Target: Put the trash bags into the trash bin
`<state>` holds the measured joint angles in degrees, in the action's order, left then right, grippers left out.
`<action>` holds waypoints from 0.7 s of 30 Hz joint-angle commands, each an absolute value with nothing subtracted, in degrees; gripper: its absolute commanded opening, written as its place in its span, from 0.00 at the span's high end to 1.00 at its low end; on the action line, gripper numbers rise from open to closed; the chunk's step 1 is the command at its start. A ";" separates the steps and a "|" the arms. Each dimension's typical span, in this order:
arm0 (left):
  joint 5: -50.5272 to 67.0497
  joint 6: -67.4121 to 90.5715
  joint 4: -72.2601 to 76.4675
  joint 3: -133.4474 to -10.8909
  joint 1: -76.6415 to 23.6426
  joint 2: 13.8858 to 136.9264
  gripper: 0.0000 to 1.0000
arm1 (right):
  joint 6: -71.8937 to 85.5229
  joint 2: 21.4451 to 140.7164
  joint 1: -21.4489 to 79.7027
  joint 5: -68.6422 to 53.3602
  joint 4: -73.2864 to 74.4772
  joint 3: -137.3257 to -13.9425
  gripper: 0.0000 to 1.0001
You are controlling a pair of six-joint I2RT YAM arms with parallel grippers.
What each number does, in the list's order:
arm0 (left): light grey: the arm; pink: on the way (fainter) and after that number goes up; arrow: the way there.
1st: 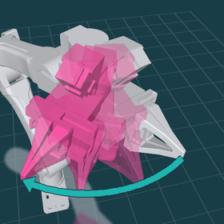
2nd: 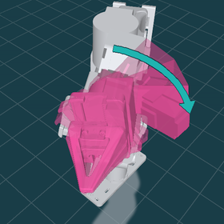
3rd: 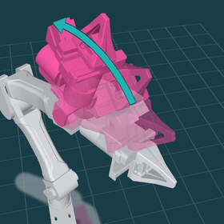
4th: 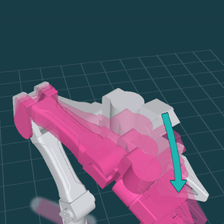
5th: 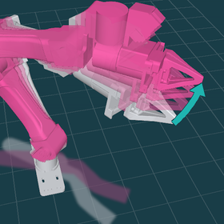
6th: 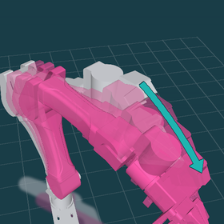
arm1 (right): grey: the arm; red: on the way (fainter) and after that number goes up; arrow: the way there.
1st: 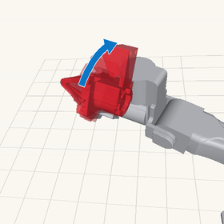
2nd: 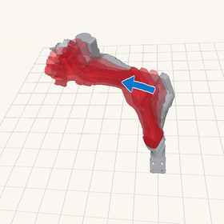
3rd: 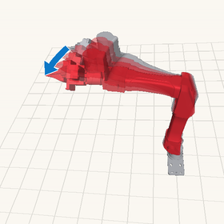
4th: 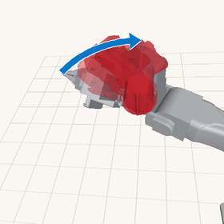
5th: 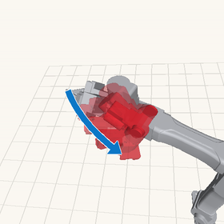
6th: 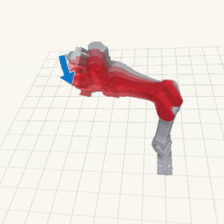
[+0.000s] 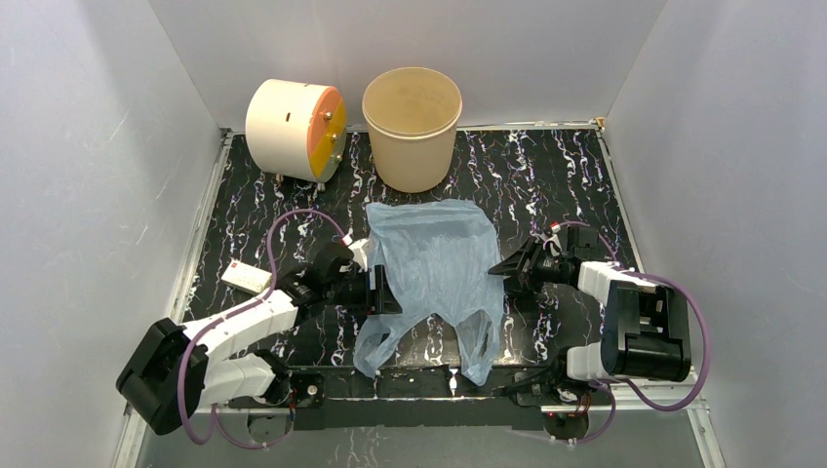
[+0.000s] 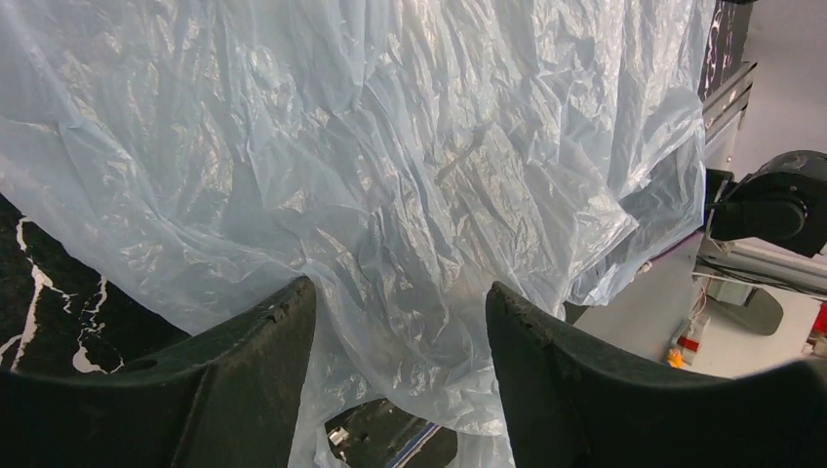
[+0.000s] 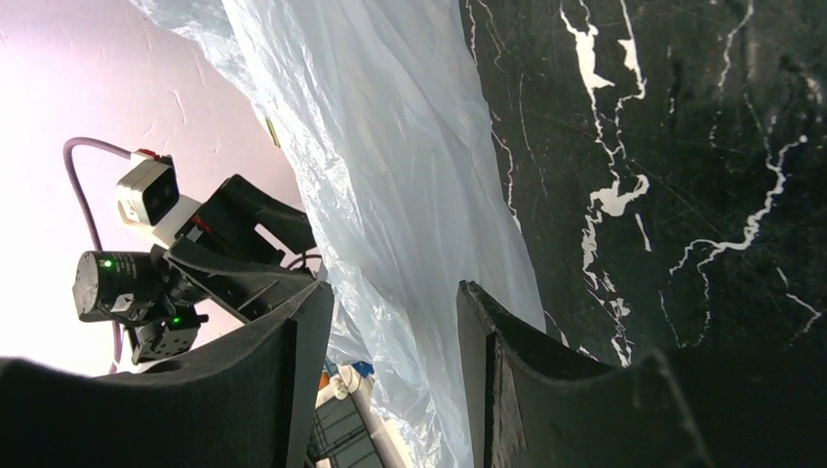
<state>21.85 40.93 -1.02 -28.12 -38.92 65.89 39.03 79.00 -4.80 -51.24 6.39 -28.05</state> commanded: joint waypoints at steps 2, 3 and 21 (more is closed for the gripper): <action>20.21 40.92 -0.28 -29.59 -39.73 68.12 0.45 | 40.43 78.95 -3.65 -54.27 2.37 -29.44 0.44; 19.67 41.12 -0.27 -29.79 -40.03 69.17 0.53 | 40.65 79.08 -3.22 -54.57 1.80 -29.37 0.45; 8.62 40.48 3.31 -35.91 -39.32 56.58 1.00 | 33.31 65.41 -1.23 -36.04 20.36 -44.70 0.97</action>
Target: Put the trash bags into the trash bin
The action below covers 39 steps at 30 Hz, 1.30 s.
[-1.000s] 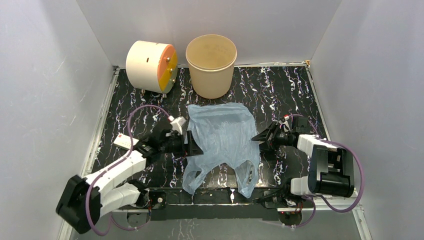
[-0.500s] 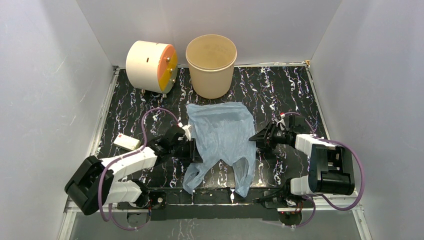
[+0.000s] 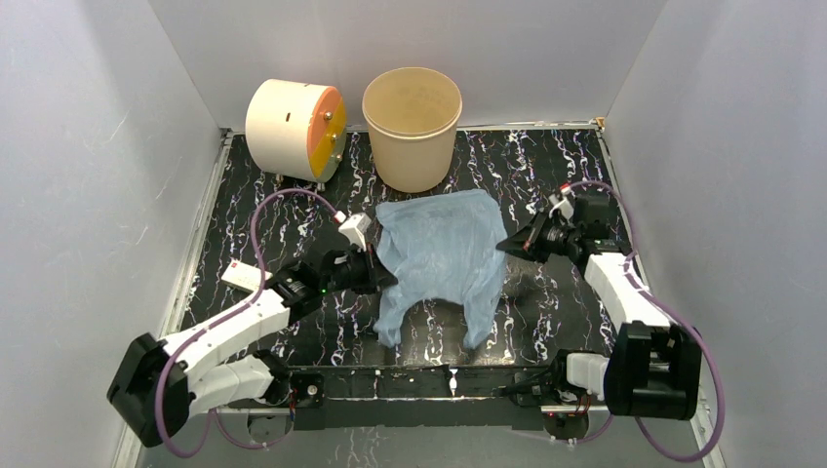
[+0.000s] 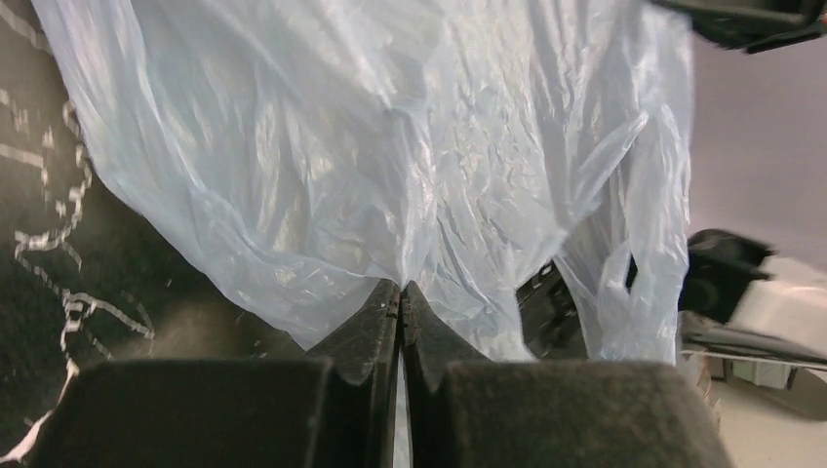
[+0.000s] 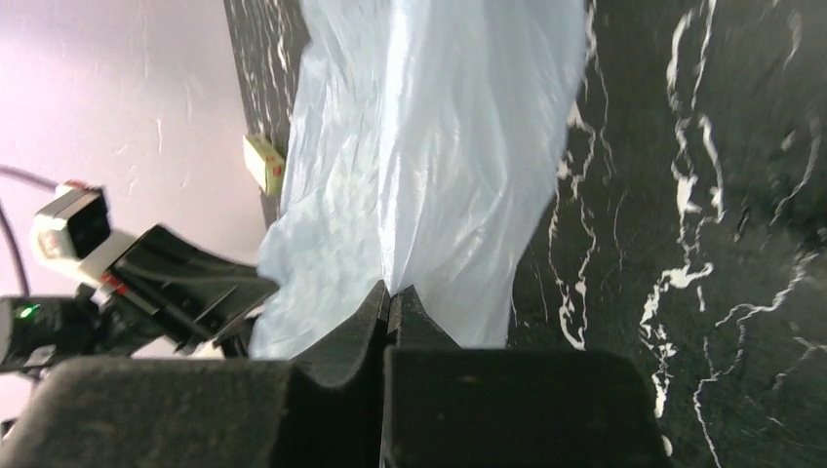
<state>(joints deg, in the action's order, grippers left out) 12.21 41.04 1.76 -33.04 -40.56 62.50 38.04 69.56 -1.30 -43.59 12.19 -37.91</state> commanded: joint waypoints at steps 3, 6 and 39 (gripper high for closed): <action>7.50 41.98 5.57 -34.96 -37.06 52.50 1.00 | 31.77 64.09 -1.23 -32.80 24.40 -47.03 0.97; 5.97 43.77 6.19 -33.55 -34.03 50.38 1.00 | 31.53 63.01 -1.23 -31.62 26.30 -47.44 0.97; 12.84 45.23 15.35 -29.11 -33.05 53.26 1.00 | 18.59 60.23 11.39 -36.30 11.26 -53.71 0.34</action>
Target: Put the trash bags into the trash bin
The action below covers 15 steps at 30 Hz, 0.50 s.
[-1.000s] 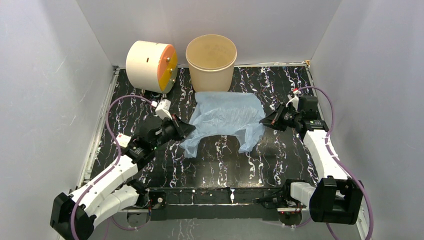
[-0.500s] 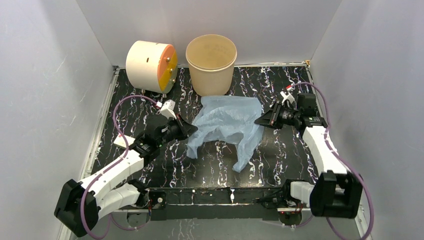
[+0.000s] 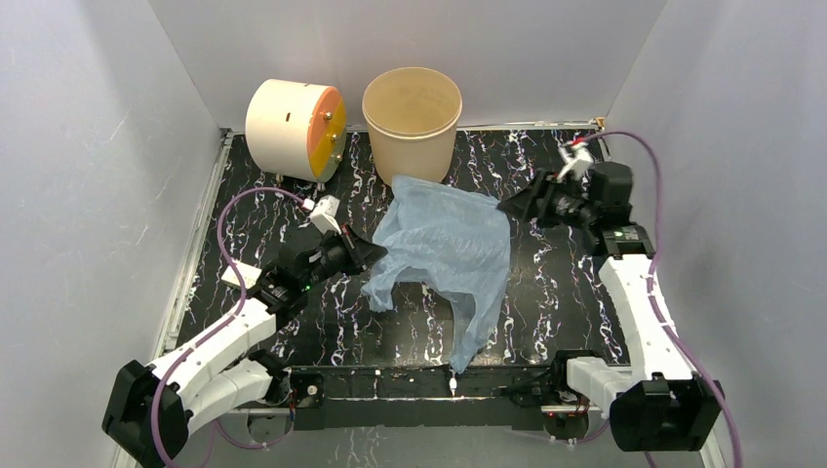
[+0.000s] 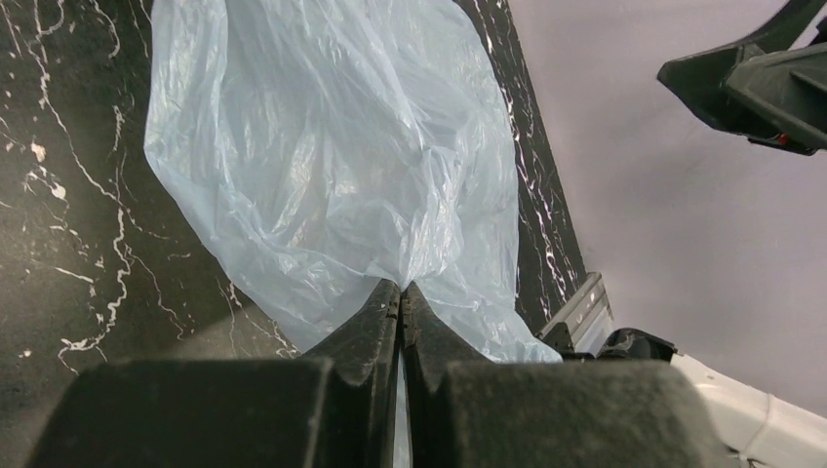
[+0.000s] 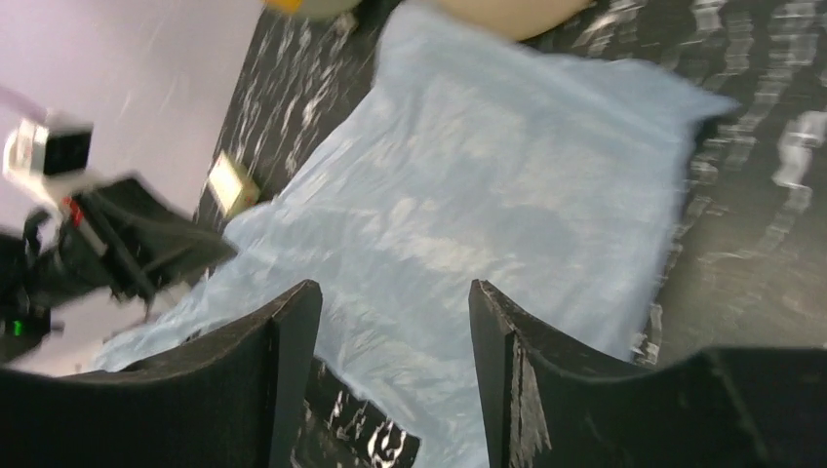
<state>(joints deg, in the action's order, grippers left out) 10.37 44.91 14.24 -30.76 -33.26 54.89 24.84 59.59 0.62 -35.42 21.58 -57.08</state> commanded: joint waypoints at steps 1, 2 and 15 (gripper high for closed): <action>13.32 45.26 15.38 -28.91 -33.05 53.33 1.00 | 14.02 60.20 17.19 -30.89 9.68 -52.94 0.32; 13.55 45.20 15.02 -28.83 -33.05 53.46 1.00 | 10.11 60.31 22.96 -27.00 7.98 -52.05 0.30; 17.34 42.90 10.33 -27.11 -33.05 50.97 1.00 | -37.12 76.49 47.23 -13.00 2.30 -54.17 0.29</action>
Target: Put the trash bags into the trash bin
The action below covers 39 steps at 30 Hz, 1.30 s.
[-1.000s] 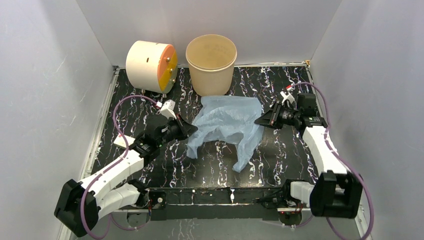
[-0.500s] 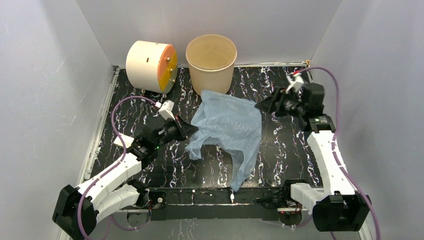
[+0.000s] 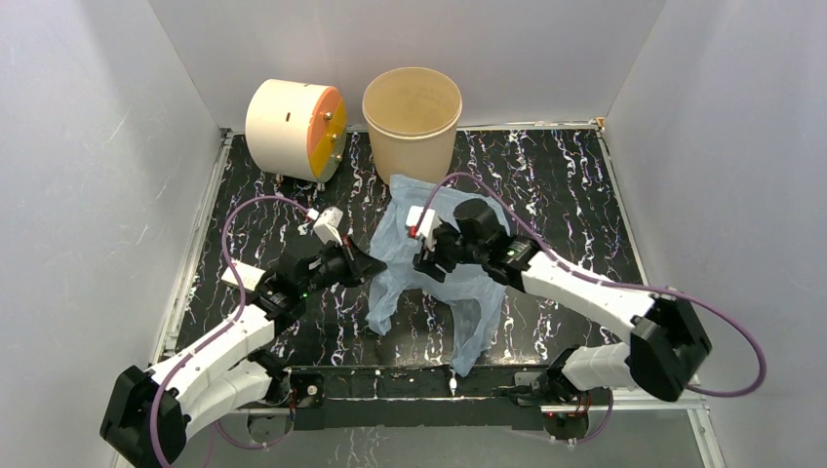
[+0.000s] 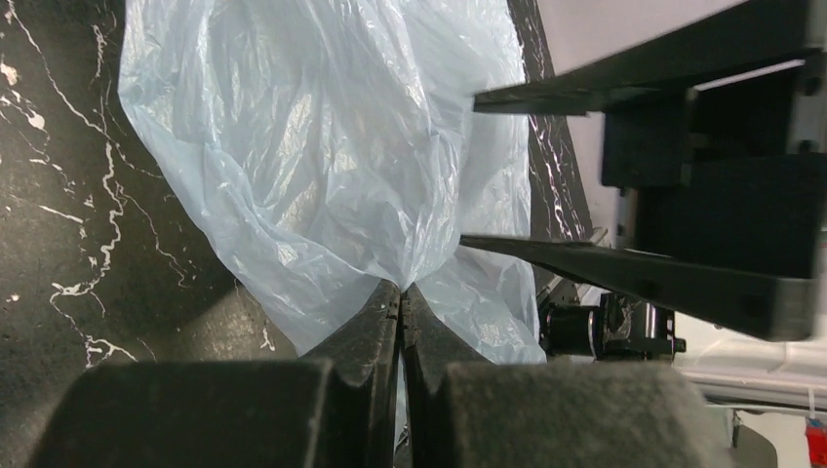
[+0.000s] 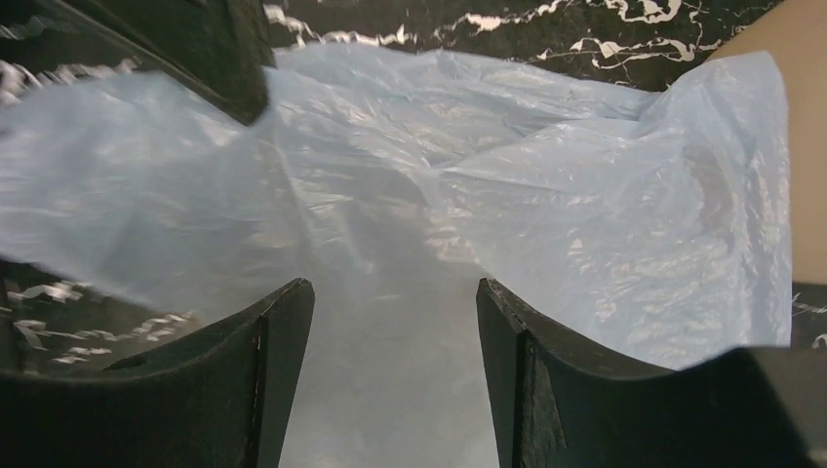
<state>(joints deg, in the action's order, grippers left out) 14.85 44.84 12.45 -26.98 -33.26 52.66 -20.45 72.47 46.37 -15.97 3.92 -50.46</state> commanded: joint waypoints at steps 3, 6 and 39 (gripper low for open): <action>17.82 42.14 8.90 -26.89 -33.04 50.12 1.00 | -40.14 81.67 47.18 -12.89 1.67 -56.93 0.37; 13.91 41.29 3.28 -27.68 -33.02 48.59 1.00 | -31.98 84.22 47.19 -10.20 -4.04 -59.85 0.76; 2.16 41.33 -0.36 -45.55 -27.73 69.79 0.17 | 15.34 57.47 44.57 15.29 10.04 -42.85 0.40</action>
